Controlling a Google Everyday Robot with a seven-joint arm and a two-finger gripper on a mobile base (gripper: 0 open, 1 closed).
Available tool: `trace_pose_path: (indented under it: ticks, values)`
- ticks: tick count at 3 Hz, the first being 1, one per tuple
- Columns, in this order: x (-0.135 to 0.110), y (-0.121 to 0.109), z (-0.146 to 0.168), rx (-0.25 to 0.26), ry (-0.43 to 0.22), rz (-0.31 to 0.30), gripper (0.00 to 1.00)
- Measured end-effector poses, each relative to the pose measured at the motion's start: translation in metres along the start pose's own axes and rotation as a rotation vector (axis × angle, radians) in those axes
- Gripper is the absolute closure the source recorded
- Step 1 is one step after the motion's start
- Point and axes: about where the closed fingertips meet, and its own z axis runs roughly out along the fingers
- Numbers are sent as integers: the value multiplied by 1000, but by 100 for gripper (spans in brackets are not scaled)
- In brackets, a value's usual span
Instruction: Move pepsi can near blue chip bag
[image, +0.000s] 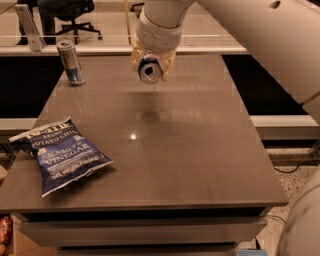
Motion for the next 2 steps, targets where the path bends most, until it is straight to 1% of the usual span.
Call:
trace_pose_path:
  ticks: [1,2]
  values:
    - [-15,-18,1,-23,-1,-8,100]
    - [-36,-38,8,-44,1,4,100]
